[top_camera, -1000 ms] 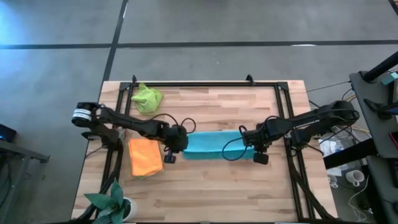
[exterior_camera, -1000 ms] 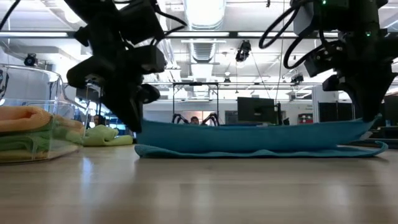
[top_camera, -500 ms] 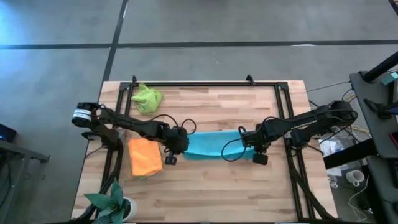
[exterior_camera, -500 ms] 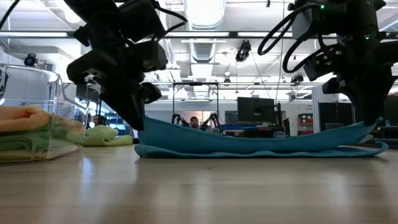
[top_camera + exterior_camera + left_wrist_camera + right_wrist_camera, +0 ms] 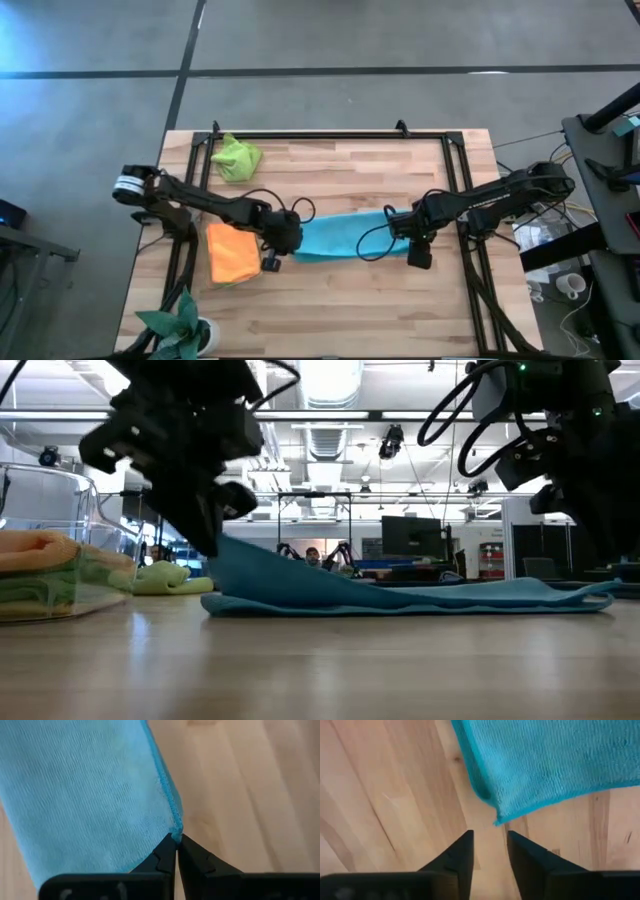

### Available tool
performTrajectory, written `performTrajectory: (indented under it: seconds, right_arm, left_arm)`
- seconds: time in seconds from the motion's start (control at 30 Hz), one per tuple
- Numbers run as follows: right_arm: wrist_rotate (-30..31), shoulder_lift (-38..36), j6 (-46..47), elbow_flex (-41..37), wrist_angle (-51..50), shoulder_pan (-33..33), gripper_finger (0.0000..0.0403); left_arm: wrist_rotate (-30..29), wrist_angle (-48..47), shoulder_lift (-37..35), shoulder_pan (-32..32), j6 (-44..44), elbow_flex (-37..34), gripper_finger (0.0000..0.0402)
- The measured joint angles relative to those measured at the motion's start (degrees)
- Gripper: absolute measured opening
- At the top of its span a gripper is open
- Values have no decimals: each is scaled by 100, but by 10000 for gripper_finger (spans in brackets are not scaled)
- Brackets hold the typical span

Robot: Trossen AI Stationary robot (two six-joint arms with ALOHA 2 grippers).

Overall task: Fold microfiber towels
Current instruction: Fold the blue microfiber towel on the table

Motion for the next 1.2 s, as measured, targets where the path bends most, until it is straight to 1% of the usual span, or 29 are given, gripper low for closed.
performTrajectory:
  seconds: [0.1, 0.2, 0.3, 0.37, 0.47, 0.53, 0.6, 0.67, 0.73, 0.83, 0.9, 1.0, 1.07, 1.2]
  right_arm:
    - [97, 0, -56, 60, 126, -2, 136]
    - [547, 0, -92, 68, 601, -2, 148]
    - [820, 6, -109, 41, 1194, -4, 152]
    - [1007, 53, -95, -7, 1535, -2, 152]
    - [1235, 228, -58, -45, 1997, -2, 151]
    - [1268, 426, -46, -50, 2255, -2, 151]
    - [1266, 703, -44, -50, 2527, 6, 151]
    - [1263, 1029, -46, -30, 2640, 49, 149]
    - [1181, 1366, -48, 47, 2581, 119, 147]
    - [1021, 1702, -62, 268, 2291, 262, 146]
    - [1006, 1832, -66, 425, 2039, 384, 146]
    - [1004, 1845, -92, 581, 1787, 542, 150]
    - [1062, 1773, -107, 653, 1808, 597, 152]
    - [1124, 1543, -107, 698, 1812, 663, 155]
  left_arm:
    - [7, 12, -49, -5, 15, 44, 0]
    - [0, 8, -56, -1, 11, 52, 0]
    - [-2, 0, -60, 0, 0, 44, 10]
    - [-2, -60, -60, -15, -103, 41, 28]
    - [-6, -305, -95, -26, -149, 41, 66]
    - [-47, -418, -134, -26, -146, 48, 95]
    - [-251, -377, -186, -26, -146, 52, 122]
    - [-511, -52, -211, -26, -145, 10, 144]
    - [-652, 450, -157, -22, -156, -78, 158]
    - [-837, 1239, 93, 11, -356, -167, 163]
    - [-973, 1566, 354, 49, -441, -169, 163]
    - [-1045, 2007, 830, 109, -399, -171, 164]
    - [-1060, 2279, 1159, 143, -310, -169, 164]
    - [-1114, 2375, 1601, 266, -303, -118, 164]
